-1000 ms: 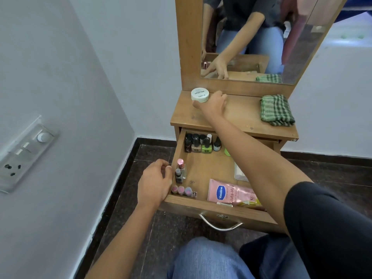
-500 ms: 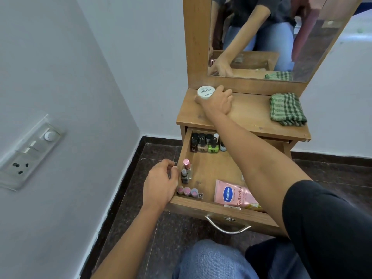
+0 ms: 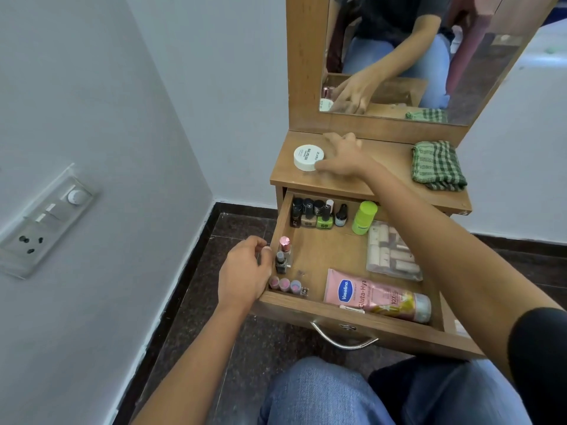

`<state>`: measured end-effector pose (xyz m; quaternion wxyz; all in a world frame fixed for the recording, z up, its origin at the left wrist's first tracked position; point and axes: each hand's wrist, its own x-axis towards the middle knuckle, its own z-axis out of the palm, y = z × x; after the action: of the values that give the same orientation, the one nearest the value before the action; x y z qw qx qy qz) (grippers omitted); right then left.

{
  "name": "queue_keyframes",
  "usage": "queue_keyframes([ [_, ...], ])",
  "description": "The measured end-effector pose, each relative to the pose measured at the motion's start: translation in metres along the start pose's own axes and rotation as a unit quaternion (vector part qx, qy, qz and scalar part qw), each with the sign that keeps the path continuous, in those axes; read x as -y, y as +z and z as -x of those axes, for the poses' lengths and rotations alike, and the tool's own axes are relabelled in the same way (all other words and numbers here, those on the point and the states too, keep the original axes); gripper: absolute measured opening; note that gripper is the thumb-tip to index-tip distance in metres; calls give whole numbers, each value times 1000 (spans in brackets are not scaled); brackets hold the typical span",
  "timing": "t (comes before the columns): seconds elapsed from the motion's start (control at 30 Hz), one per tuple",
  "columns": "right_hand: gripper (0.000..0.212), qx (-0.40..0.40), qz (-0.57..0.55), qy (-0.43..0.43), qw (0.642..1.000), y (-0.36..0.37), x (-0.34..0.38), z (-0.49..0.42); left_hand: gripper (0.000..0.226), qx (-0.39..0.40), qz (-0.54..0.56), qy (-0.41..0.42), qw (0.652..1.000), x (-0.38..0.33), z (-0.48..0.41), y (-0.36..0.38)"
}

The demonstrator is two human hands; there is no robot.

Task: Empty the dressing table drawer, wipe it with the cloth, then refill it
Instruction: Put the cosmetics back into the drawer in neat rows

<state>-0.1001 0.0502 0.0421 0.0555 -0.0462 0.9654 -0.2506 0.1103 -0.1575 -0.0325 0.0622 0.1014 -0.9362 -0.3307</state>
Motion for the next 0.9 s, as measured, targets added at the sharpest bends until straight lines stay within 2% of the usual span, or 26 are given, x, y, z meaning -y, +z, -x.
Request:
queue_keyframes([
  [0.07,84,-29,-7,-3,1000,4,9,-1,20,0,0,-3,1000,0,0,0],
  [0.23,74,-72,56,-28,995,23,26,3,19,2,0,-5,1000,-2,0,-1],
  [0.4,70,-6,6,-34,999,19,15,4,19,3,1,-2,1000,-1,0,-2],
  [0.57,85,-81,-39,-15,996,27,12,13,21,2,-4,-4,1000,-1,0,0],
  [0.7,71,-96,-59,-13,994,33,13,13,20,2,-5,-2,1000,-1,0,-1],
  [0.8,62,-94,-132,-45,986,29,13,23,20,1,-11,-8,1000,-1,0,-1],
  [0.9,56,-135,-233,-105,957,25,13,54,20,-2,-12,-9,1000,-1,0,0],
])
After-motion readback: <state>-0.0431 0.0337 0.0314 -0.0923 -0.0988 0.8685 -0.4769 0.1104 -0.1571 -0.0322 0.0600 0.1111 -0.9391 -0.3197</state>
